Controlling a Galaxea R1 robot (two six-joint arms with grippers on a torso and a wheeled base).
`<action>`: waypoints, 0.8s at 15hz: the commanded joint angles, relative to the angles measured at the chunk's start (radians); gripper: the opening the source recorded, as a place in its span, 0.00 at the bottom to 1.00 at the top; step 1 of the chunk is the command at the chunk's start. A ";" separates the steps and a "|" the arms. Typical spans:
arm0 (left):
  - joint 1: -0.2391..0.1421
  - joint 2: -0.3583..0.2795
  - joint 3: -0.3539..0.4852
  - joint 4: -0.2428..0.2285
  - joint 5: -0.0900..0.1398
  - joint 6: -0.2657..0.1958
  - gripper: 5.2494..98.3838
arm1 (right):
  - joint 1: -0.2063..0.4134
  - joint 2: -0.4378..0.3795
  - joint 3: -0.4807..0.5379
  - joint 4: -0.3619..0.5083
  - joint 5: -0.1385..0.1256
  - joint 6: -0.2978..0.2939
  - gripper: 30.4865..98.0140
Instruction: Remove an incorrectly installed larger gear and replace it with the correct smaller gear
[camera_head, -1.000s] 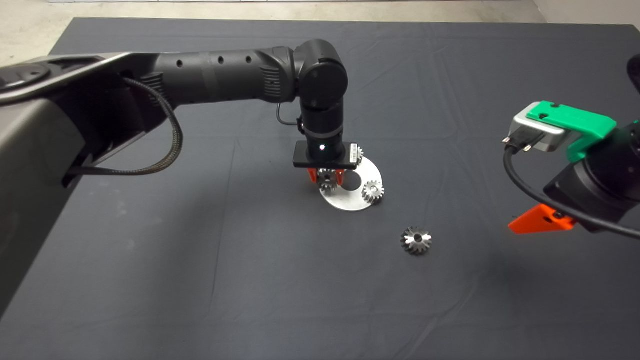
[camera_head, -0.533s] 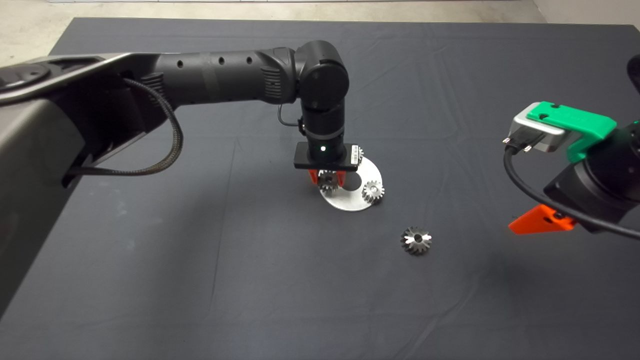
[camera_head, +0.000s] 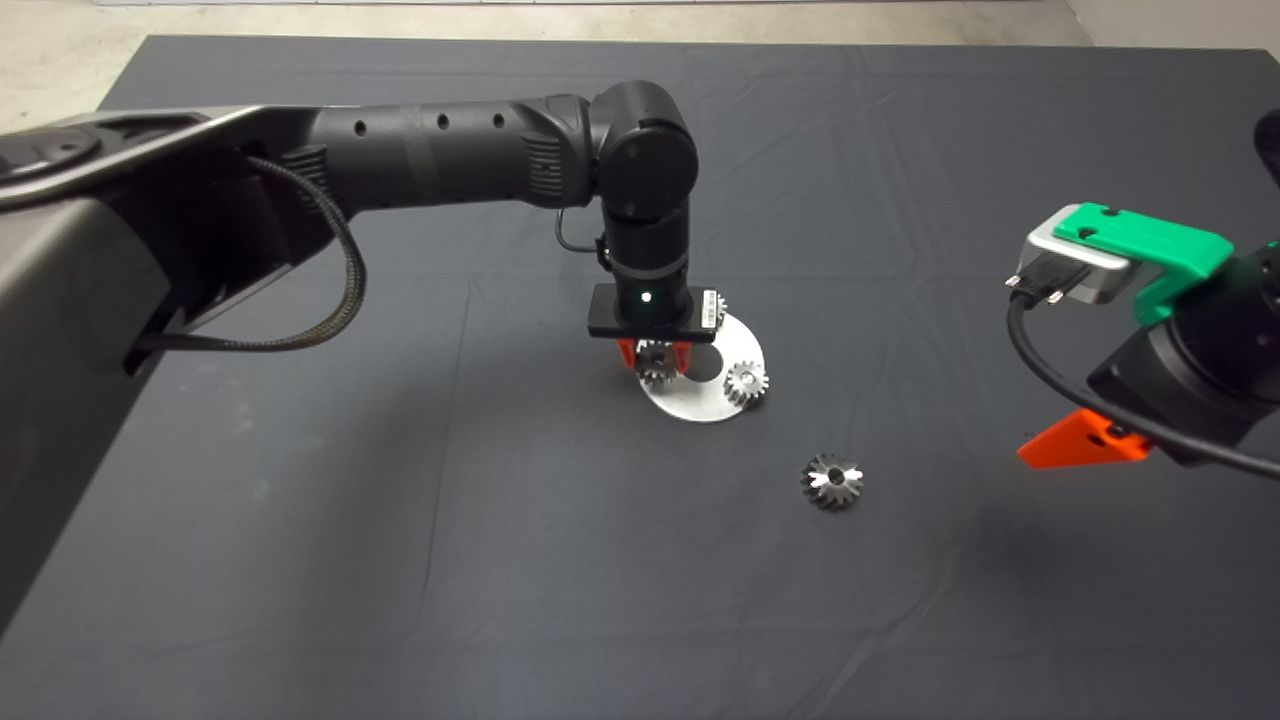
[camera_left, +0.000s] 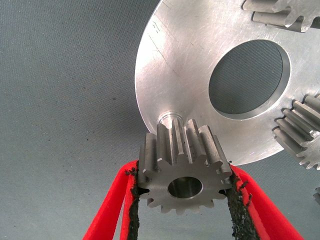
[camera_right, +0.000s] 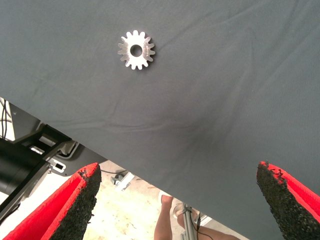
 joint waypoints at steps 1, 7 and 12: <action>-0.023 0.003 -0.003 -0.009 0.005 0.000 0.34 | 0.025 -0.002 0.007 0.037 -0.117 0.006 0.77; -0.020 0.003 0.000 -0.007 0.005 0.000 0.34 | 0.025 -0.002 0.008 0.036 -0.117 0.006 0.77; -0.020 0.003 0.001 -0.007 0.005 0.000 0.34 | 0.025 -0.002 0.010 0.036 -0.118 0.006 0.77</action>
